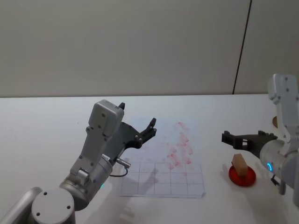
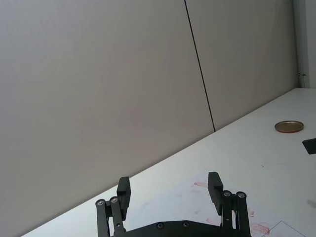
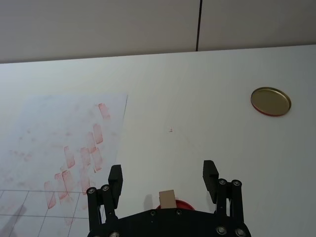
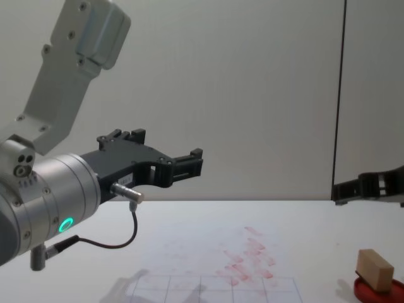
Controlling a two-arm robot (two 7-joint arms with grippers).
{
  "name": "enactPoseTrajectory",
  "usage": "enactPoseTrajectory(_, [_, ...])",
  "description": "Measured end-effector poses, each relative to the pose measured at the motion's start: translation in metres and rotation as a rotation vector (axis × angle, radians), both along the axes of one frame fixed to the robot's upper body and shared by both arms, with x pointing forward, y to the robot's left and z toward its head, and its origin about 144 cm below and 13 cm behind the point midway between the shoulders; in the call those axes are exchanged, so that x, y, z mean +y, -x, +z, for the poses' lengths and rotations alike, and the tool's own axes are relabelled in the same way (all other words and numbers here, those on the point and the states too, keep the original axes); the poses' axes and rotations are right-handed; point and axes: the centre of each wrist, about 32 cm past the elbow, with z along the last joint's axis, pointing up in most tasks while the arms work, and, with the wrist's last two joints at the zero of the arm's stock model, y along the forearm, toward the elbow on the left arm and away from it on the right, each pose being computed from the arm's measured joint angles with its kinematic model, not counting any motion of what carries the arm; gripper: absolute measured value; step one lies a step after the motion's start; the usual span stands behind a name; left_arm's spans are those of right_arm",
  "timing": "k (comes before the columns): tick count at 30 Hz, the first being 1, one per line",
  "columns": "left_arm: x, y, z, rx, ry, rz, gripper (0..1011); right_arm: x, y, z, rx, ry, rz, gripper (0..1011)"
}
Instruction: Use the one hand to pick up the stamp and affix it onto the A4 paper.
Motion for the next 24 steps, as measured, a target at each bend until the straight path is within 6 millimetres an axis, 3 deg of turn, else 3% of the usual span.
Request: enactPoseTrajectory(24, [0.0000,0.0000,0.0000,0.000,0.000,0.000,993,-0.0037,-0.0029,-0.0035,0.094,-0.003,0.018,1001])
